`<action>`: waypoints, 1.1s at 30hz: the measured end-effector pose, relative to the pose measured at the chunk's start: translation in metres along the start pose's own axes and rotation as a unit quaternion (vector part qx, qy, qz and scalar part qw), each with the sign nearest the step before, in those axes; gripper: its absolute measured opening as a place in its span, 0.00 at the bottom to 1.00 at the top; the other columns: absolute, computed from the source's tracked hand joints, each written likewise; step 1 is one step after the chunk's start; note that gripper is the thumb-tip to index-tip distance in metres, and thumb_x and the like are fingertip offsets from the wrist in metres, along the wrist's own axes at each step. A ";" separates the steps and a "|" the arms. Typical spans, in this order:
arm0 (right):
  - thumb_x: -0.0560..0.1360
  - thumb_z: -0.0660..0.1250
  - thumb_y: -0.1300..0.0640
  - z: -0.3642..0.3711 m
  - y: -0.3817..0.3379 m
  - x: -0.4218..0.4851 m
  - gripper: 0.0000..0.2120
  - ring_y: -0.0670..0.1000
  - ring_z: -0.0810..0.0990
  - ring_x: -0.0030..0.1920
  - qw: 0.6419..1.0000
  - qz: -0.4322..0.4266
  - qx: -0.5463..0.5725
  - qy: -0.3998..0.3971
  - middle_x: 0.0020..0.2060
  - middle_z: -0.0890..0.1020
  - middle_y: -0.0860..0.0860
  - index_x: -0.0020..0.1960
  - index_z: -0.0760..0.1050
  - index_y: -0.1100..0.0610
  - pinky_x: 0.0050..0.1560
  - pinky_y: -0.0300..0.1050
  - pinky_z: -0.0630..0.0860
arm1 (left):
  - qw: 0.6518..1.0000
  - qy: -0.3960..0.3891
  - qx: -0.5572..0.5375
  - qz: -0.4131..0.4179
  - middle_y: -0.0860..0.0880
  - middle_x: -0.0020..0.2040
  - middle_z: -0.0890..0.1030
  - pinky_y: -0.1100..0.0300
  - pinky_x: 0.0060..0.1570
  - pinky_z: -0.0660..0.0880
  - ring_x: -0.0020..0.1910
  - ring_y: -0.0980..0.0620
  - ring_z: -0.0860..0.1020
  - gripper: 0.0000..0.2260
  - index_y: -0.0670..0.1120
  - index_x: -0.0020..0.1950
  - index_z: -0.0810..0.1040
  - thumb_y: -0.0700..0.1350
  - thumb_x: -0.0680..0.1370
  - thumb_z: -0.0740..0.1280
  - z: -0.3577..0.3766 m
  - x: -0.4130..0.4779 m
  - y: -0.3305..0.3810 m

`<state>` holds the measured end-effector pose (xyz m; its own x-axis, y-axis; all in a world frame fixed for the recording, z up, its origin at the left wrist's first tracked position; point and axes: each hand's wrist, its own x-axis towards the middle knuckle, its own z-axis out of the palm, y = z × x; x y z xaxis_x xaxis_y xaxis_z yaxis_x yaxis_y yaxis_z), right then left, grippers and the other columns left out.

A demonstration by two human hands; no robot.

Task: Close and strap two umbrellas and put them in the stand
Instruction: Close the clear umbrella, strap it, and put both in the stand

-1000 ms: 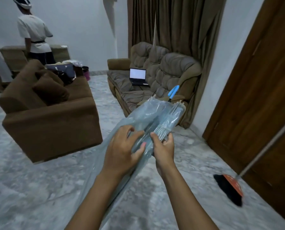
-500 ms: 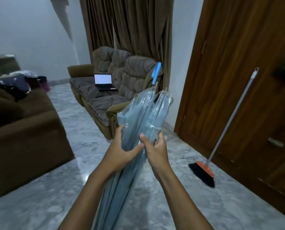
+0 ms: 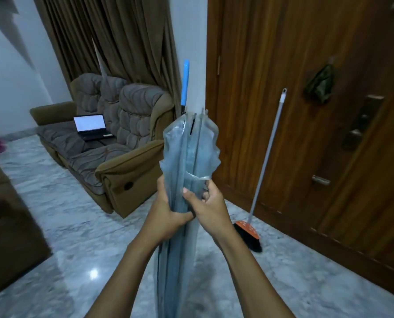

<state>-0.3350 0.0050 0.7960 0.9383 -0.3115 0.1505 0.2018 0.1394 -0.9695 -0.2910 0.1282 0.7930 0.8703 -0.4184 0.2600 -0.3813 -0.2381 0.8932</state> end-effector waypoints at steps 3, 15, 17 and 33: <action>0.77 0.71 0.59 -0.050 -0.016 0.013 0.10 0.42 0.82 0.55 0.998 -0.028 -0.049 0.005 0.53 0.84 0.46 0.58 0.79 0.51 0.52 0.33 0.77 | 0.999 0.010 -0.039 0.024 0.59 0.56 0.77 0.68 0.46 0.78 0.54 0.62 0.79 0.32 0.54 0.69 0.62 0.37 0.71 0.74 0.045 0.022 0.014; 0.78 0.70 0.57 -0.231 -0.035 0.042 0.18 0.30 0.80 0.50 0.985 0.005 -0.067 0.160 0.61 0.79 0.48 0.67 0.74 0.57 0.46 0.27 0.76 | 0.985 -0.117 -0.046 0.115 0.56 0.75 0.61 0.58 0.69 0.69 0.72 0.62 0.66 0.38 0.63 0.77 0.46 0.45 0.78 0.68 0.218 0.095 0.059; 0.78 0.70 0.58 -0.253 -0.041 0.048 0.18 0.27 0.79 0.47 0.983 0.001 -0.080 0.167 0.59 0.80 0.46 0.67 0.74 0.58 0.46 0.27 0.76 | 0.984 -0.123 -0.051 0.116 0.57 0.75 0.63 0.54 0.70 0.68 0.72 0.63 0.65 0.34 0.63 0.77 0.51 0.45 0.79 0.67 0.239 0.109 0.061; 0.78 0.65 0.42 -0.395 -0.073 0.148 0.13 0.41 0.71 0.59 0.807 -0.048 -0.463 0.365 0.53 0.75 0.42 0.59 0.80 0.45 0.53 0.32 0.67 | 0.946 -0.249 -0.163 0.131 0.56 0.76 0.64 0.57 0.73 0.65 0.73 0.60 0.65 0.33 0.54 0.78 0.56 0.36 0.78 0.66 0.381 0.276 0.066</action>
<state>-0.3220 -0.4219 0.8123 0.4479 -0.7962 0.4067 -0.3490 -0.5745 -0.7404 -0.1951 -0.3372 0.7842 0.4729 -0.8059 0.3562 -0.3771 0.1802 0.9085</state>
